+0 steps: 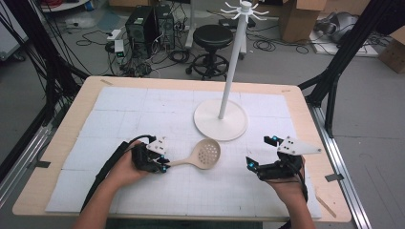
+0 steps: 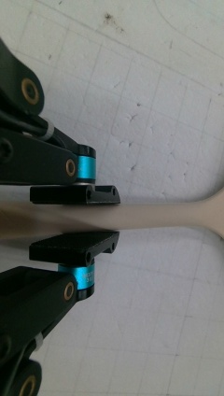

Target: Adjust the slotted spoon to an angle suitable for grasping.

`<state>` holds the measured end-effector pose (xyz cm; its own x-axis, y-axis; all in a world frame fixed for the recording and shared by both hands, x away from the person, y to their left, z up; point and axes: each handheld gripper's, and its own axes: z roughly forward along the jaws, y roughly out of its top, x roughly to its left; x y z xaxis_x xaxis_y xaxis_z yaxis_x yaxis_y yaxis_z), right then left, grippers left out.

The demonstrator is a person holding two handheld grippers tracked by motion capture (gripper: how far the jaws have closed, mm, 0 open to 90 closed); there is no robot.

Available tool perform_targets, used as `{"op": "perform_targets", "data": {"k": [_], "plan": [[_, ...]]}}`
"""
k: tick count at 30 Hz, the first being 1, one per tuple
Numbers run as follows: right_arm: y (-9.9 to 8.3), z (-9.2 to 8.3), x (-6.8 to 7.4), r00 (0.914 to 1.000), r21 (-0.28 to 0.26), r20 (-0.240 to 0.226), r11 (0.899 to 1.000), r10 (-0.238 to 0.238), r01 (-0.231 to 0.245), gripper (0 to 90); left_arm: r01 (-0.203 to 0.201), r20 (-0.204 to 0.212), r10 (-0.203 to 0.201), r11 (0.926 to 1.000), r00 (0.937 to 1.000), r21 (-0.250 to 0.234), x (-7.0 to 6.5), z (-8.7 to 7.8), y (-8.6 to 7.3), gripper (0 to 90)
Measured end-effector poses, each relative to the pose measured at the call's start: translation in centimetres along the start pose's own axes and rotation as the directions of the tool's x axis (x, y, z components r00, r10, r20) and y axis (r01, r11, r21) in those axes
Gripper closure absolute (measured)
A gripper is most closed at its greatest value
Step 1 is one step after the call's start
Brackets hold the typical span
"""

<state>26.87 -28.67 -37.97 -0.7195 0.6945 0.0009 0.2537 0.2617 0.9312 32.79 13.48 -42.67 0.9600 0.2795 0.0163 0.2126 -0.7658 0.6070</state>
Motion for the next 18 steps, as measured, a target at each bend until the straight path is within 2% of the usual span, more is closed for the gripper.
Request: {"op": "perform_targets", "data": {"k": [5, 7, 12, 16, 17, 18], "plan": [[-0.1, 0.0, -0.1, 1.0, 0.002, 0.0, 1.0, 0.005, -0.005, 0.9, 0.046, 0.017, -0.046, 0.9978, 0.9988, -0.046, 0.3, -1.7, -1.3, 61.6], [-0.1, 0.0, -0.2, 1.0, 0.002, 0.0, 1.0, 0.003, -0.003, 0.9, 0.07, 0.014, -0.07, 0.9961, 0.9975, -0.054, 0.4, -2.4, -2.3, 56.6], [-0.1, -0.2, -0.3, 1.0, -0.005, 0.002, 1.0, 0.009, -0.009, 0.9, 0.113, 0.028, -0.111, 0.9918, 0.9934, -0.06, 0.8, -3.6, -4.5, 54.8], [0.0, -0.1, -0.3, 1.0, -0.005, 0.003, 1.0, 0.009, -0.009, 0.8, 0.105, 0.053, -0.103, 0.9933, 0.9933, -0.048, 0.8, -3.4, -4.7, 54.9], [0.0, -0.1, -0.3, 1.0, -0.005, 0.003, 1.0, 0.007, -0.007, 0.9, 0.082, 0.068, -0.081, 0.9965, 0.9944, -0.017, 0.6, -3.0, -4.4, 56.9], [0.0, -0.1, -0.3, 1.0, -0.005, 0.003, 1.0, 0.007, -0.007, 0.9, 0.082, 0.068, -0.081, 0.9965, 0.9944, -0.017, 0.6, -3.0, -4.4, 60.3]]}}
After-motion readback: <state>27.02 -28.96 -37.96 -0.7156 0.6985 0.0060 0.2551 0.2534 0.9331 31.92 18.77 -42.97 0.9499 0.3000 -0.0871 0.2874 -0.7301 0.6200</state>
